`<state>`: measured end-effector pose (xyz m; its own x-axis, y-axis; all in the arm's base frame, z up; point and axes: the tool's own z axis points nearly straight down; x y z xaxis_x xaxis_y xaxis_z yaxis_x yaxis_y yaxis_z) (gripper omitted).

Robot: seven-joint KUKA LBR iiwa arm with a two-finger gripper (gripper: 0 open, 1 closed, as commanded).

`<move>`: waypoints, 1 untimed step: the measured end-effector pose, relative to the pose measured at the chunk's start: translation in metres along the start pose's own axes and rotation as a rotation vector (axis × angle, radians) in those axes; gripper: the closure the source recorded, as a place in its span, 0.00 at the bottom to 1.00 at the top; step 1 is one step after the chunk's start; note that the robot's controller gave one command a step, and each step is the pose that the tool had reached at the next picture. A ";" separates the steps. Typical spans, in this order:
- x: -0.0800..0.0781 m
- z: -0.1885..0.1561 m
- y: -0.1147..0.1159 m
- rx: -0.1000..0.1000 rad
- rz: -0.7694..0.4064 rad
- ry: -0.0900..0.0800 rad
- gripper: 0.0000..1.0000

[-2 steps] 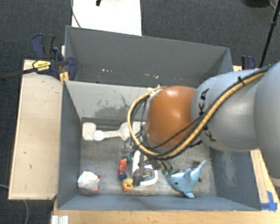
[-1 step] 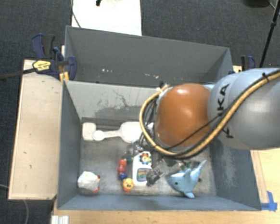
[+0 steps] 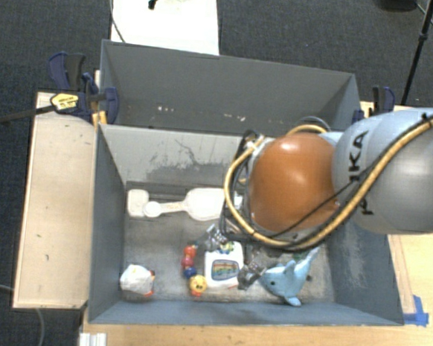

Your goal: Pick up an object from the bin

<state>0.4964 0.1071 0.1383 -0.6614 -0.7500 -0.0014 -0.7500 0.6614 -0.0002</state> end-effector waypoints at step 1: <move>-0.009 0.055 -0.018 0.003 -0.265 0.003 0.00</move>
Offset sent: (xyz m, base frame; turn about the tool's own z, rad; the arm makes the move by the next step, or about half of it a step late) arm 0.0270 -0.0092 -0.0683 -0.2046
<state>0.5156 0.1020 0.0828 -0.4416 -0.8972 0.0023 -0.8972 0.4416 -0.0031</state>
